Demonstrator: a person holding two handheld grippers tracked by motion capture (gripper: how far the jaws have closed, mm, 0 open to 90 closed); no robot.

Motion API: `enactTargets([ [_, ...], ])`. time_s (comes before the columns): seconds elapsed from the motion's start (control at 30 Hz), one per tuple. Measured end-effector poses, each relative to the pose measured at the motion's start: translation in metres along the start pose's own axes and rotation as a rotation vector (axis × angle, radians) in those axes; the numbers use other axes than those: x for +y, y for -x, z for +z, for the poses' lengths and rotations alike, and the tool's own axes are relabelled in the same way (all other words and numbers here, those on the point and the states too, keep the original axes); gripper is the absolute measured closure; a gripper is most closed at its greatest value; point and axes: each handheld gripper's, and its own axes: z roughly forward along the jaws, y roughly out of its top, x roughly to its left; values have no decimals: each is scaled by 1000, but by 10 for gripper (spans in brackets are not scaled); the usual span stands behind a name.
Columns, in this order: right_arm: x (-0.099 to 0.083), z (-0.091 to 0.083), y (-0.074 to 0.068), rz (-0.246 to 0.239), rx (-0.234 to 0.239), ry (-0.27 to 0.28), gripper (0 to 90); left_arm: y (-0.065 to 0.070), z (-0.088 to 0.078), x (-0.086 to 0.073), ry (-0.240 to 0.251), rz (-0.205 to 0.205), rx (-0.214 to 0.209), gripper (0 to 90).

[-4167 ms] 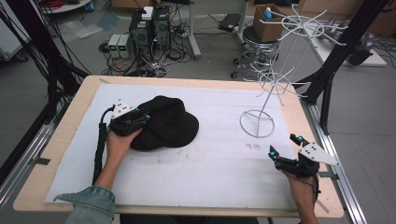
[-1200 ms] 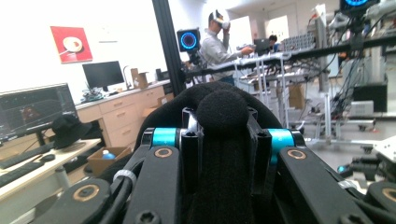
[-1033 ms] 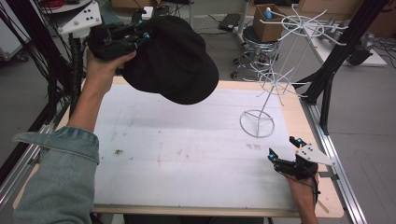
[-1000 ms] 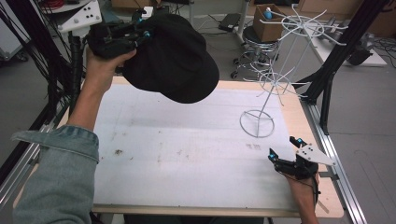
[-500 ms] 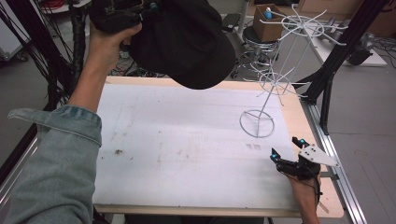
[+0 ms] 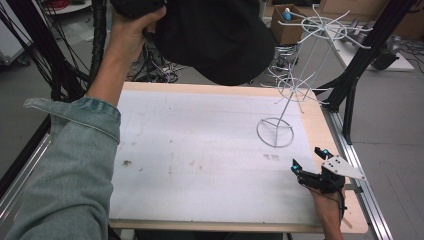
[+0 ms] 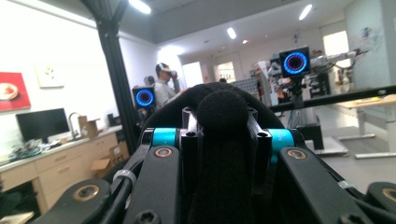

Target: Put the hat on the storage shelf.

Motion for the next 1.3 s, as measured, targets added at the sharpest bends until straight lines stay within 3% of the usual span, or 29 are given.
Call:
enactTargets([
  [0.4,0,0,-1,0,3,2,108,-5,25,4,79,-40,-65,732],
  [0.63,0,1,-1,-6,8,1,108,-9,45,-3,106,-67,-98,732],
  [0.93,0,0,-1,1,10,0,108,-14,71,-24,87,-111,-111,730],
  [1.3,0,1,-1,-2,12,0,108,-19,88,-47,62,-155,-106,729],
])
